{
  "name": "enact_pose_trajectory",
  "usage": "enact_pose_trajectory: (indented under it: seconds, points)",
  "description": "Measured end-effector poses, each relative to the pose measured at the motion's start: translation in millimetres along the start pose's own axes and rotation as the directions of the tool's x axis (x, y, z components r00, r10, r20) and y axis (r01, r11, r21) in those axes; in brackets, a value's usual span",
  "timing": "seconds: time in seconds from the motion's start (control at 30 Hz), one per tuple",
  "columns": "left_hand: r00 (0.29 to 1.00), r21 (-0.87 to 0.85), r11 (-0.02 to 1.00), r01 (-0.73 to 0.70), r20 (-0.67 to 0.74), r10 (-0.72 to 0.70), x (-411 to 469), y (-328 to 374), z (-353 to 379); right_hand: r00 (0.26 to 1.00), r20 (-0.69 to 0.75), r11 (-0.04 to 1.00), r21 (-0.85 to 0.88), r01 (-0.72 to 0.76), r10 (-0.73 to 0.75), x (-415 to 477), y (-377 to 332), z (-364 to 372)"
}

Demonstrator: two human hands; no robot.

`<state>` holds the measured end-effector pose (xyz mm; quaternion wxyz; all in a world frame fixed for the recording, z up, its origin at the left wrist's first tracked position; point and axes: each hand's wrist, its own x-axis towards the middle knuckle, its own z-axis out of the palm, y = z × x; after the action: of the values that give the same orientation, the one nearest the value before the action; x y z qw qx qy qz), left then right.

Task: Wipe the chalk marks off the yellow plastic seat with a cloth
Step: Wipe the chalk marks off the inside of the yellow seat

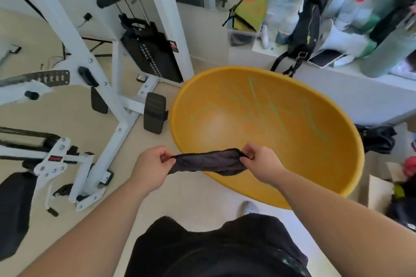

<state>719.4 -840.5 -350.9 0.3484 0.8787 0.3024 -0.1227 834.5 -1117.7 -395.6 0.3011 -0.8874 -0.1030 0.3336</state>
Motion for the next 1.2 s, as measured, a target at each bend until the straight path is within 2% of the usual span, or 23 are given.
enact_pose_trajectory:
  seconds: [0.1,0.2,0.33,0.43,0.5,0.57,0.63,0.7,0.77,0.83,0.93,1.0,1.07,1.1,1.13,1.2]
  points:
    - [0.992,0.041,0.999,-0.027,0.124,0.022,56,-17,-2,0.997,0.012,0.997,0.010,-0.079,0.079,40,-17,6]
    - [0.965,0.086,0.990,-0.111,0.248,0.087,120,-39,7,0.978,-0.056,0.979,0.054,-0.196,0.199,70,-24,34]
    - [0.892,0.086,0.970,-0.226,0.420,0.171,196,-60,20,0.895,-0.145,0.899,0.193,-0.393,0.422,83,-26,94]
    - [0.798,0.122,0.933,-0.339,0.563,0.216,239,-71,39,0.834,-0.154,0.837,0.258,-0.483,0.529,90,-24,134]
    - [0.697,0.160,0.911,-0.380,0.697,0.169,255,-78,57,0.798,-0.151,0.801,0.267,-0.536,0.584,97,-16,152]
    - [0.588,0.168,0.909,-0.382,0.802,0.099,259,-89,74,0.775,-0.152,0.785,0.224,-0.578,0.614,105,-6,162]
    - [0.530,0.149,0.922,-0.356,0.845,0.068,258,-101,93,0.751,-0.161,0.767,0.200,-0.610,0.640,116,11,166]
    - [0.539,0.144,0.926,-0.349,0.839,0.073,257,-111,115,0.734,-0.198,0.761,0.190,-0.621,0.649,130,32,167]
    - [0.598,0.171,0.899,-0.402,0.793,0.117,259,-119,145,0.718,-0.266,0.765,0.184,-0.617,0.643,148,62,176]
    - [0.641,0.238,0.816,-0.527,0.742,0.197,267,-132,183,0.700,-0.333,0.772,0.194,-0.605,0.632,171,93,200]
    - [0.603,0.378,0.541,-0.751,0.726,0.330,283,-156,238,0.621,-0.435,0.747,0.233,-0.622,0.652,209,137,255]
    - [0.562,0.418,0.388,-0.822,0.705,0.432,294,-162,263,0.498,-0.451,0.671,0.455,-0.586,0.741,236,157,285]
    - [0.519,0.410,0.321,-0.854,0.623,0.586,307,-164,278,0.409,-0.454,0.606,0.672,-0.426,0.791,262,169,314]
    - [0.487,0.418,0.276,-0.866,0.572,0.661,315,-164,283,0.409,-0.471,0.609,0.719,-0.334,0.781,273,172,326]
    - [0.466,0.456,0.218,-0.863,0.547,0.696,322,-164,289,0.451,-0.498,0.642,0.722,-0.257,0.741,282,174,336]
    - [0.461,0.559,0.117,-0.821,0.528,0.713,334,-166,293,0.633,-0.544,0.786,0.592,-0.175,0.551,295,181,349]
